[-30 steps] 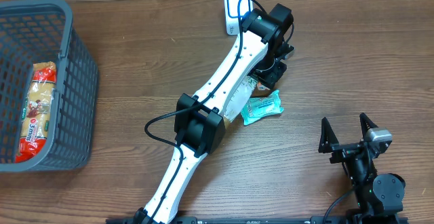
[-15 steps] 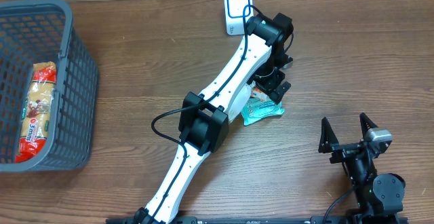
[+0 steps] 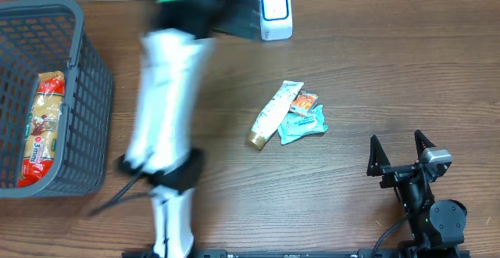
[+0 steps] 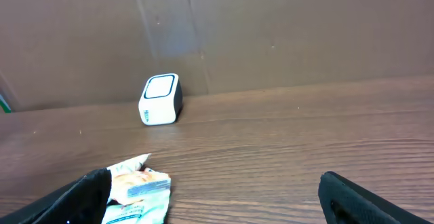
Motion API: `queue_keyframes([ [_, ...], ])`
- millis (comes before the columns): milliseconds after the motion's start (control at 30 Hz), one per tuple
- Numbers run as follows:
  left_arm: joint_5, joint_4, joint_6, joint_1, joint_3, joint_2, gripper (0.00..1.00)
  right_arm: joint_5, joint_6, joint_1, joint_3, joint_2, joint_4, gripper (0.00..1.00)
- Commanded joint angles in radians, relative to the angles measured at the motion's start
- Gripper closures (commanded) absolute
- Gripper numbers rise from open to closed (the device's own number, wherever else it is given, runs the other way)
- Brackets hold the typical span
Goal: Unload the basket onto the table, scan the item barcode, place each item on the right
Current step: 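Set the Kleenex pack down next to the tube, then grasp the spaghetti package in the basket with the left gripper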
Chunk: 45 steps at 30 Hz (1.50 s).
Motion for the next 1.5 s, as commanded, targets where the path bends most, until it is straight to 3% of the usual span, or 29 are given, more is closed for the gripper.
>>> queue_keyframes([
  [0, -0.058, -0.024, -0.166, 0.21, 0.011, -0.089, 0.0, 0.002, 0.0, -0.006, -0.011, -0.007, 0.003, 0.0],
  [100, -0.054, -0.047, -0.229, 0.433, 0.011, -0.115, 0.0, 0.002, 0.0, -0.006, -0.011, -0.007, 0.003, 0.0],
  [267, -0.023, -0.047, -0.215, 0.696, -0.083, -0.111, 0.0, 0.002, 0.0, -0.006, -0.011, -0.007, 0.003, 0.0],
  [400, -0.025, -0.044, -0.187, 0.81, -0.227, -0.111, 0.0, 0.002, 0.0, -0.006, -0.011, -0.007, 0.003, 0.0],
  [500, -0.026, 0.043, -0.161, 0.867, -0.355, -0.108, 0.0, 0.002, 0.0, -0.005, -0.011, -0.007, 0.003, 0.0],
  [667, 0.012, 0.284, 0.021, 0.911, -0.609, -0.107, 0.0, 0.002, 0.0, -0.006, -0.011, -0.007, 0.003, 0.0],
  [833, 0.039, 0.52, 0.299, 0.916, -0.887, -0.107, 0.0, 0.002, 0.0, -0.006, -0.011, -0.007, 0.003, 0.0],
  [933, 0.036, 0.635, 0.412, 0.916, -0.998, -0.106, 0.06, 0.002, 0.0, -0.006, -0.011, -0.007, 0.003, 0.0],
  [1200, 0.003, 0.962, 0.457, 0.927, -1.199, -0.094, 0.02, 0.002, 0.0, -0.006, -0.011, -0.007, 0.003, 0.0],
  [1467, -0.023, 1.113, 0.622, 0.965, -1.336, -0.064, 0.06, 0.002, 0.0, -0.006, -0.011, -0.007, 0.003, 0.0],
])
